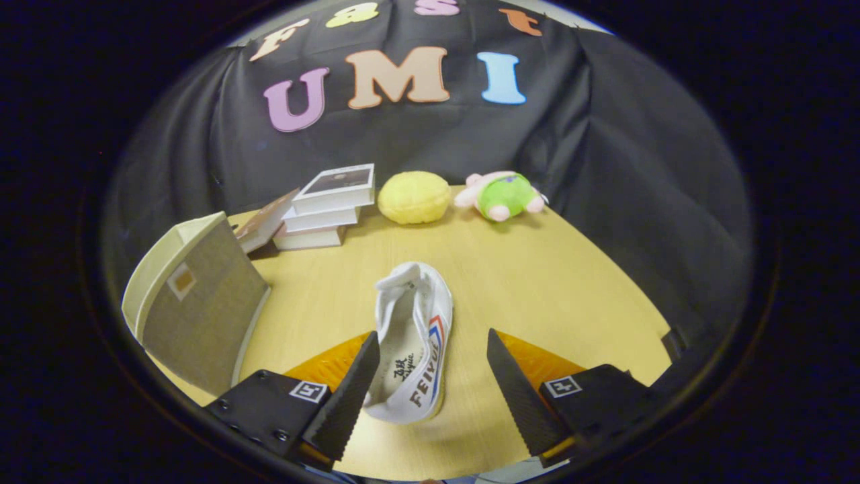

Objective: Open the storage box then place both shoes into the box .Put the left shoe in first, then the right shoe, with the right side of both shoes facing outward in a uniform manner.

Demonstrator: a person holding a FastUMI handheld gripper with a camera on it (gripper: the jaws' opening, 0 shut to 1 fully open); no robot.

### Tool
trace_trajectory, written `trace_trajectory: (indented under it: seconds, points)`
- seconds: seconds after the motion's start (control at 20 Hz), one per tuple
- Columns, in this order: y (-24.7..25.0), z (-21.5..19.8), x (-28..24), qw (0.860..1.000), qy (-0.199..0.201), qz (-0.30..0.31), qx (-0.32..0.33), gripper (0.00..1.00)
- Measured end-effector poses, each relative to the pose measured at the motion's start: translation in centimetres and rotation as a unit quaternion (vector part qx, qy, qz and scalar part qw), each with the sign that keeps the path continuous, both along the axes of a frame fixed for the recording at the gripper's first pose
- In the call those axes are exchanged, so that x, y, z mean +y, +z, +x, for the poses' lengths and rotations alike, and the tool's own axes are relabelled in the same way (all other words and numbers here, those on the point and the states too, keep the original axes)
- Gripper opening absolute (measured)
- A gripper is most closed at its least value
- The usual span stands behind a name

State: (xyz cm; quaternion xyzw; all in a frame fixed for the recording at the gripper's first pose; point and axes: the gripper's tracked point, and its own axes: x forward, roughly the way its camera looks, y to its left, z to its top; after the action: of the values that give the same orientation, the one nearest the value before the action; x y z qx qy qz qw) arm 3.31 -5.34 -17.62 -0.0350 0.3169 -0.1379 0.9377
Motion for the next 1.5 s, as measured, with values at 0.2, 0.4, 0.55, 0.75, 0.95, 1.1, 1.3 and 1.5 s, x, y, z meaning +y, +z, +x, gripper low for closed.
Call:
trace_trajectory:
  seconds: [0.2, 0.4, 0.55, 0.75, 0.95, 1.1, 1.3, 1.5]
  points:
    - [-2.5, 1.6, -2.0, 0.999, -0.025, 0.021, 0.014, 0.9]
    - [-3.8, 3.3, -2.3, 0.999, -0.036, 0.022, 0.016, 0.63]
    - [-4.2, 3.8, -1.8, 0.998, -0.048, 0.03, 0.013, 0.4]
    - [-4.4, 3.5, -2.5, 0.998, -0.063, 0.002, 0.015, 0.15]
    - [-4.1, 3.4, -2.8, 0.997, -0.064, 0.043, 0.005, 0.08]
    - [-4.2, 3.4, -3.0, 0.993, -0.079, 0.091, -0.006, 0.08]
    - [-3.8, 3.3, -0.2, 0.985, -0.063, 0.16, -0.008, 0.08]
    - [-1.7, 3.1, 4.3, 0.976, -0.026, 0.214, -0.013, 0.08]
